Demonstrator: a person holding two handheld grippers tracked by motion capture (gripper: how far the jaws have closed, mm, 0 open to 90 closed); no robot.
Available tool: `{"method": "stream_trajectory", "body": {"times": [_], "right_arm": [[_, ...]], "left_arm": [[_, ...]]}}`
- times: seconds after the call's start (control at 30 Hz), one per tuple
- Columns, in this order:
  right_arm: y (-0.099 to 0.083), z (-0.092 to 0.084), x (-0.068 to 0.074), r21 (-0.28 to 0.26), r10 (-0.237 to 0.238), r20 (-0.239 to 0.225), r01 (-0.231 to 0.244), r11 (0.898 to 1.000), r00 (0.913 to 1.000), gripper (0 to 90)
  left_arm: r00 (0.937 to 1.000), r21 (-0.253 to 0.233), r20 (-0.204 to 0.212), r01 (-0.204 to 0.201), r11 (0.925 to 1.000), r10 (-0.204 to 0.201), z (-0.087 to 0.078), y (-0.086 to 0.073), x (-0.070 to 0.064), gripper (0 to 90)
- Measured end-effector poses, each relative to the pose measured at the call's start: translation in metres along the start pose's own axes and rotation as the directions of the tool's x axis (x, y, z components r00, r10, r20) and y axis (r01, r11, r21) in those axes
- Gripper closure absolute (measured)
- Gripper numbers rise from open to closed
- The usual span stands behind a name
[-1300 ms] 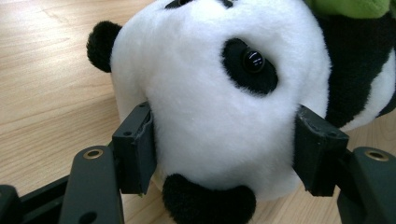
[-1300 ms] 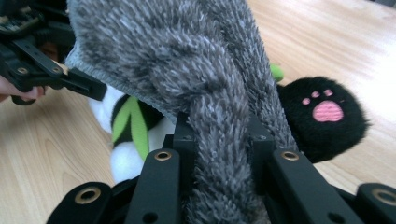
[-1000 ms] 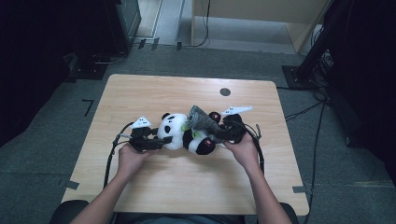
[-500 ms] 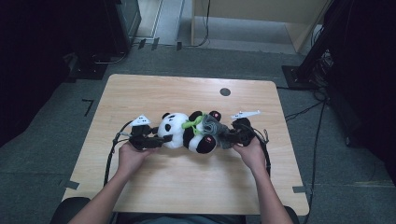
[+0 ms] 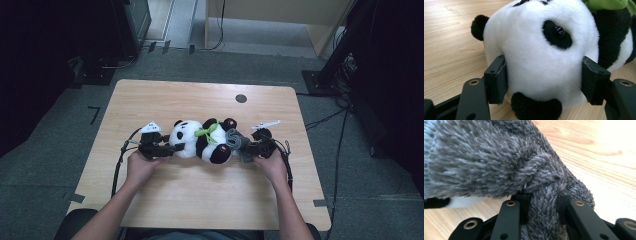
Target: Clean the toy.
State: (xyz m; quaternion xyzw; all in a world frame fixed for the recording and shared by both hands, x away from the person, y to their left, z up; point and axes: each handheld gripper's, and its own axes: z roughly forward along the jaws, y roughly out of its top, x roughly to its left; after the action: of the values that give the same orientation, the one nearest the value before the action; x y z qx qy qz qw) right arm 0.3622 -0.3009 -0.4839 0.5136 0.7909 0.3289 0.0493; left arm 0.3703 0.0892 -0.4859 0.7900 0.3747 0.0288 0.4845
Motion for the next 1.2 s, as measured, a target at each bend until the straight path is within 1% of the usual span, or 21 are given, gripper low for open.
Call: {"method": "stream_trajectory", "body": {"times": [0.13,0.17,0.23,0.3,0.37,0.43,0.47,0.57,0.6,0.63,0.67,0.7,0.73,0.77,0.87,0.9,0.93,0.97,1.1,1.17,1.2], "right_arm": [[-0.001,-0.004,-0.006,0.003,0.018,0.024,-0.018,1.0,0.9995,72.8],[-0.001,-0.01,-0.01,-0.014,0.024,0.04,-0.024,1.0,0.9989,72.9],[-0.001,-0.013,-0.011,-0.021,0.026,0.045,-0.025,0.999,0.9987,72.9],[-0.002,-0.021,-0.016,-0.04,0.046,0.057,-0.043,0.998,0.9973,73.0],[-0.003,-0.028,-0.019,-0.064,0.059,0.053,-0.056,0.996,0.9969,73.1],[-0.001,-0.043,-0.017,-0.102,0.053,0.048,-0.048,0.994,0.9975,73.1],[-0.001,-0.043,-0.017,-0.102,0.053,0.048,-0.048,0.994,0.9975,73.1],[0.004,-0.055,-0.013,-0.139,0.042,0.046,-0.036,0.99,0.998,73.2],[0.009,-0.065,-0.005,-0.166,0.032,0.021,-0.028,0.986,0.9993,73.2],[0.011,-0.068,0.0,-0.175,0.015,0.013,-0.012,0.984,0.9998,73.3],[0.011,-0.068,0.0,-0.175,0.015,0.013,-0.012,0.984,0.9998,73.3],[0.015,-0.072,0.01,-0.182,-0.019,0.0,0.019,0.983,0.9998,73.3],[0.015,-0.072,0.01,-0.182,-0.019,0.0,0.019,0.983,0.9998,73.3],[0.019,-0.075,0.024,-0.183,-0.058,-0.014,0.055,0.982,0.9982,73.3],[0.023,-0.079,0.043,-0.192,-0.112,-0.03,0.104,0.976,0.9932,73.2],[0.023,-0.079,0.043,-0.192,-0.112,-0.03,0.104,0.976,0.9932,73.2],[0.025,-0.082,0.054,-0.2,-0.141,-0.045,0.129,0.971,0.989,73.2],[0.025,-0.082,0.054,-0.2,-0.141,-0.045,0.129,0.971,0.989,73.2],[0.029,-0.089,0.074,-0.219,-0.19,-0.071,0.171,0.961,0.9791,73.1],[0.031,-0.09,0.087,-0.218,-0.217,-0.085,0.194,0.956,0.9724,73.1],[0.031,-0.089,0.09,-0.215,-0.224,-0.091,0.201,0.956,0.9703,73.1]], "left_arm": [[1.0,0.0,-0.002,-0.004,1.0,0.004,0.0,0.0,0.0,32.8],[1.0,-0.001,-0.003,-0.007,1.0,0.007,0.0,0.0,0.0,32.6],[1.0,-0.001,-0.004,-0.008,1.0,0.008,0.0,0.0,-0.001,32.5],[0.9999,0.001,-0.006,-0.011,0.9999,0.011,0.0,0.0,-0.001,32.5],[0.9999,0.002,-0.007,-0.013,0.9999,0.013,0.0,0.0,-0.001,32.4],[0.9999,0.0,-0.007,-0.014,0.9999,0.014,0.0,0.0,-0.001,32.3],[0.9999,-0.001,-0.006,-0.016,0.9999,0.016,0.001,-0.001,-0.001,32.3],[0.9998,-0.004,-0.009,-0.02,0.9998,0.02,0.002,-0.001,-0.002,31.9],[0.9997,-0.004,-0.01,-0.023,0.9997,0.022,0.002,-0.001,-0.002,31.9],[0.9996,-0.002,-0.011,-0.025,0.9997,0.025,0.002,-0.001,-0.002,31.9],[0.9996,-0.002,-0.011,-0.025,0.9997,0.025,0.002,-0.001,-0.002,31.9],[0.9996,-0.001,-0.011,-0.026,0.9997,0.026,0.001,-0.001,-0.002,32.0],[0.9996,-0.001,-0.011,-0.025,0.9997,0.025,0.001,-0.001,-0.003,32.0],[0.9996,-0.004,-0.012,-0.024,0.9997,0.024,0.001,-0.002,-0.003,32.1],[0.9997,-0.009,-0.015,-0.022,0.9997,0.022,0.001,-0.003,-0.003,32.5],[0.9997,-0.012,-0.015,-0.02,0.9997,0.02,0.001,-0.003,-0.004,32.5],[0.9997,-0.012,-0.016,-0.02,0.9997,0.02,0.001,-0.003,-0.004,32.7],[0.9997,-0.011,-0.016,-0.019,0.9997,0.019,0.001,-0.003,-0.004,32.7],[0.9997,-0.008,-0.018,-0.013,0.9999,0.013,0.001,-0.003,-0.004,33.2],[0.9996,-0.007,-0.024,-0.012,0.9999,0.012,0.002,-0.003,-0.004,33.4],[0.9996,-0.007,-0.024,-0.012,0.9999,0.012,0.002,-0.003,-0.004,33.5]]}}
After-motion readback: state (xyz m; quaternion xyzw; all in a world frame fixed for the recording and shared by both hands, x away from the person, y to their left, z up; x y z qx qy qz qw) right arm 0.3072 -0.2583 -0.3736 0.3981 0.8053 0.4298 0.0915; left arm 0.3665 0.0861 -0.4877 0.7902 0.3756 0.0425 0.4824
